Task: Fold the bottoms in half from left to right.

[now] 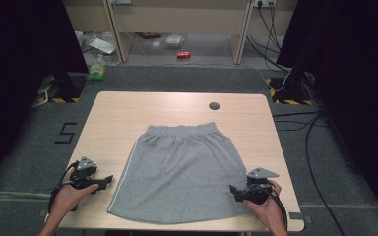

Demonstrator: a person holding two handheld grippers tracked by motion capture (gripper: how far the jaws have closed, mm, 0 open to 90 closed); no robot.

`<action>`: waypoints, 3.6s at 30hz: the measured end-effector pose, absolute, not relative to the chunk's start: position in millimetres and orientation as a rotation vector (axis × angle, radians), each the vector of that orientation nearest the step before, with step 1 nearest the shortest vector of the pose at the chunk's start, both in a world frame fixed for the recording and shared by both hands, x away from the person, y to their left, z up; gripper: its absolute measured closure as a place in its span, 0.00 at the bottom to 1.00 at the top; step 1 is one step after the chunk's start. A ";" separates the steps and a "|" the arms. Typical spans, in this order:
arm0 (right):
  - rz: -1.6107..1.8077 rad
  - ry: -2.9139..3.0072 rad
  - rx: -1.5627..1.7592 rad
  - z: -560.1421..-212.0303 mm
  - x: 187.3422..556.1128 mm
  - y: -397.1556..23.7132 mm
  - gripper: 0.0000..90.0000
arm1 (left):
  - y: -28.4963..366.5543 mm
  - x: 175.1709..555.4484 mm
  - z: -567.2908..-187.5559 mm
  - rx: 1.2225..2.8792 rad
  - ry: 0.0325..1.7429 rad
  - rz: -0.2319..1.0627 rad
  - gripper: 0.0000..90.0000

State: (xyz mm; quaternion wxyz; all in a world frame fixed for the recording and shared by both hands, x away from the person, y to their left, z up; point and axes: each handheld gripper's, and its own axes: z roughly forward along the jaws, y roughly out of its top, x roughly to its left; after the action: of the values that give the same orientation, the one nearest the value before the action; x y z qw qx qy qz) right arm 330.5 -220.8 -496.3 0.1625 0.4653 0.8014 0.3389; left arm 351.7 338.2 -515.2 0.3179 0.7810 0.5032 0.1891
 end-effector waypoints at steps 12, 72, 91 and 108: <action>0.979 2.284 1.342 -497.3 330.2 -218.2 0.23 | 337.0 352.8 -515.0 2.060 1.328 0.493 0.22; 1.021 2.305 1.290 -496.1 329.1 -212.4 0.20 | 302.1 430.0 -483.1 1.934 1.287 0.412 0.25; 1.018 2.329 1.265 -497.7 327.9 -204.5 0.21 | 251.4 487.2 -472.7 1.960 1.284 0.362 0.35; 1.013 2.341 1.257 -499.0 328.0 -202.1 0.21 | 234.3 524.4 -480.8 1.976 1.356 0.382 0.43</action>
State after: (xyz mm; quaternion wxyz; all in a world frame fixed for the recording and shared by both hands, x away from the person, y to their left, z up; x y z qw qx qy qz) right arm 328.0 -202.1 -499.0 0.1485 0.4373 0.8140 0.3523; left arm 524.4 234.3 -480.8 0.3498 0.7627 0.5236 0.1475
